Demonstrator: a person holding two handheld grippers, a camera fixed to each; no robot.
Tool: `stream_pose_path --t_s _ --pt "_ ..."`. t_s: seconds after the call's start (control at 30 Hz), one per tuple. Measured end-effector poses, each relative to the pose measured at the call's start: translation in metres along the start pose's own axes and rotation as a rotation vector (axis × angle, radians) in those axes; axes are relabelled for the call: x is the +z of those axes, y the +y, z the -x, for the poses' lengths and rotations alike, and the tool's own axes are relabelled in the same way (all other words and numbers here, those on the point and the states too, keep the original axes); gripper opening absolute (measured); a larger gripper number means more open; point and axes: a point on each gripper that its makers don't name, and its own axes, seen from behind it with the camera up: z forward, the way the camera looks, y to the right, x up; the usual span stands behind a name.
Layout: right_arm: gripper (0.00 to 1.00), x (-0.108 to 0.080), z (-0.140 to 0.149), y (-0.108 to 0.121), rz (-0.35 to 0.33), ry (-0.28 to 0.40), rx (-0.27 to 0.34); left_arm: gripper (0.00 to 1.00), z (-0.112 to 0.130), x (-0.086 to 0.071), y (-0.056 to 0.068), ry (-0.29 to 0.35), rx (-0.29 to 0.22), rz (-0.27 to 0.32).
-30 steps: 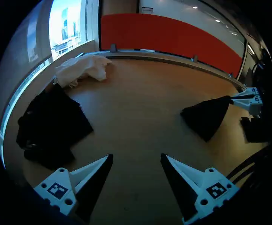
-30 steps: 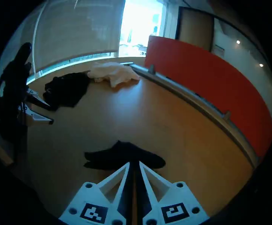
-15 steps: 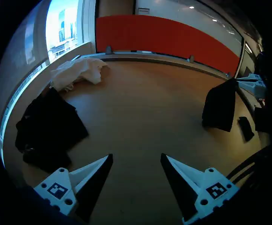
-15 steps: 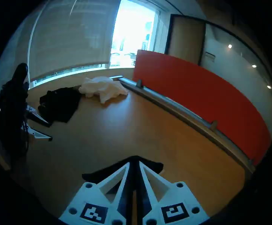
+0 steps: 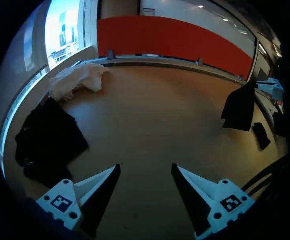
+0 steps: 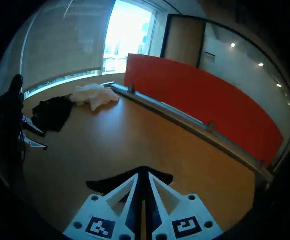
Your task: Fold towel
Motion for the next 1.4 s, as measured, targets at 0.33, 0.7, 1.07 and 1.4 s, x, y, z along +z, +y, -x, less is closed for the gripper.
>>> stream_pose_path --t_s 0.33,0.7,1.07,1.4 --pt "0.02 -0.027 0.02 0.054 0.077 -0.018 0.039 0.94 -0.003 0.004 0.007 -0.007 0.018 0.01" --pt "0.03 -0.059 0.051 0.114 0.162 -0.059 0.072 0.94 -0.007 0.012 0.022 -0.018 0.045 0.03" --pt "0.02 -0.09 0.085 0.163 0.236 -0.102 0.119 0.94 -0.013 0.017 0.032 -0.024 0.056 0.042" --pt "0.03 -0.114 0.11 0.187 0.281 -0.132 0.142 0.94 -0.016 0.019 0.041 -0.027 0.073 0.047"
